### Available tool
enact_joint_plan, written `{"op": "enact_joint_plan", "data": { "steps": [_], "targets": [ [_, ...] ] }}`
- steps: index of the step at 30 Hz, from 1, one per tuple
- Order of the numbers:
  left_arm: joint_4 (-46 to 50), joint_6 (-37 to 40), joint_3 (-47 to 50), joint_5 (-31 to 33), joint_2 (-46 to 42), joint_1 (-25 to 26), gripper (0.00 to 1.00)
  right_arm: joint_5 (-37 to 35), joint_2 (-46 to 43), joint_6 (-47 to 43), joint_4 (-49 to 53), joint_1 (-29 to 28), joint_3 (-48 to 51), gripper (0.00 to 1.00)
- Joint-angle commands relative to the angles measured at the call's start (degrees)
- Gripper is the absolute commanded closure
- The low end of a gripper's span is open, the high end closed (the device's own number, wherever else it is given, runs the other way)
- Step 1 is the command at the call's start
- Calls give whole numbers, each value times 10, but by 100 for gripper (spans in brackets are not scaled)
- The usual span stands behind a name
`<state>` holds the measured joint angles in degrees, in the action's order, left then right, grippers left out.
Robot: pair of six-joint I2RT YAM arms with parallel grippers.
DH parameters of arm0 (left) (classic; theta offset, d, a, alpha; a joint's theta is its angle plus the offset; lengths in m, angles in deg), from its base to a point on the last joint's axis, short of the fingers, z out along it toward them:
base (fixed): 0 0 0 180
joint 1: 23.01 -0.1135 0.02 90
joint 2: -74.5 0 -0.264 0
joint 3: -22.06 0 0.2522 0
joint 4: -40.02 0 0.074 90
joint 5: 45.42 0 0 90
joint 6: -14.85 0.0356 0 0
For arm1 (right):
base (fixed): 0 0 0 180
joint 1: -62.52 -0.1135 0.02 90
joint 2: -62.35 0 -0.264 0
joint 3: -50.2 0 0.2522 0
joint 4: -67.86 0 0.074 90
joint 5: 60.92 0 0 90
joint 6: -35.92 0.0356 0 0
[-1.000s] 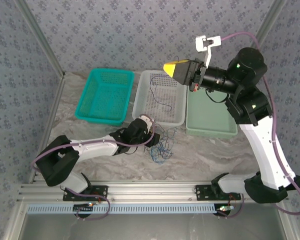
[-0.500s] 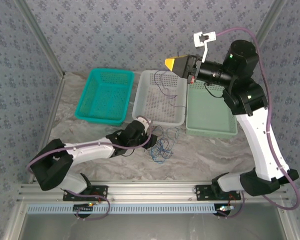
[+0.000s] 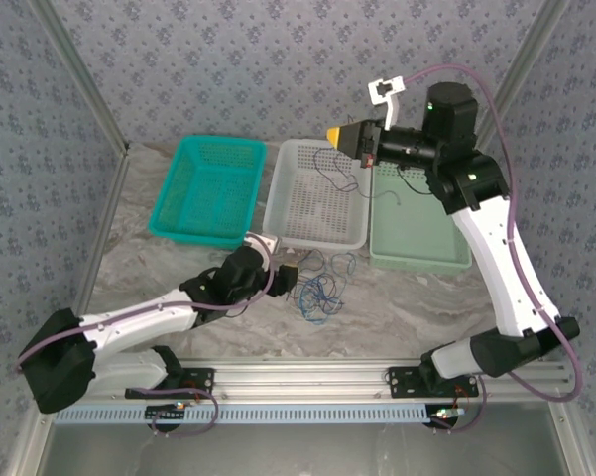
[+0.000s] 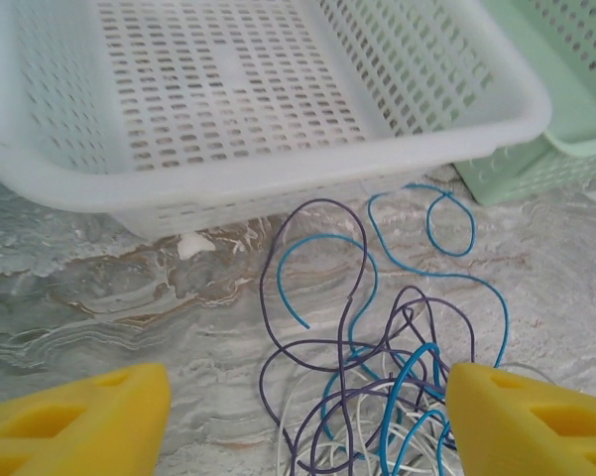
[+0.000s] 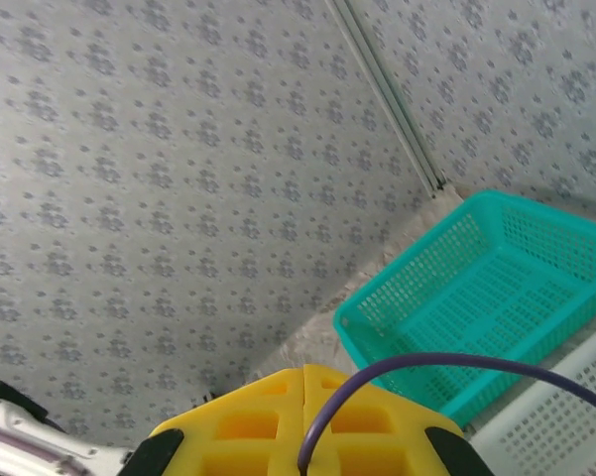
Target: Untangle the cables
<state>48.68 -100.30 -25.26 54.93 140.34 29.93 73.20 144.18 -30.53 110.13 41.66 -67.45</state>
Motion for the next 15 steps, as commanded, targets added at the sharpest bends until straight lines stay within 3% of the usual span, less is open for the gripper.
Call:
{"op": "enact_joint_plan", "data": {
  "steps": [1,15],
  "targets": [
    [17,-3,17,27,-22,3,24,-4,38,-35,12,6,17,100],
    [16,-22,44,50,-29,4,21,-15,162,-42,-15,14,76,100]
  ]
}}
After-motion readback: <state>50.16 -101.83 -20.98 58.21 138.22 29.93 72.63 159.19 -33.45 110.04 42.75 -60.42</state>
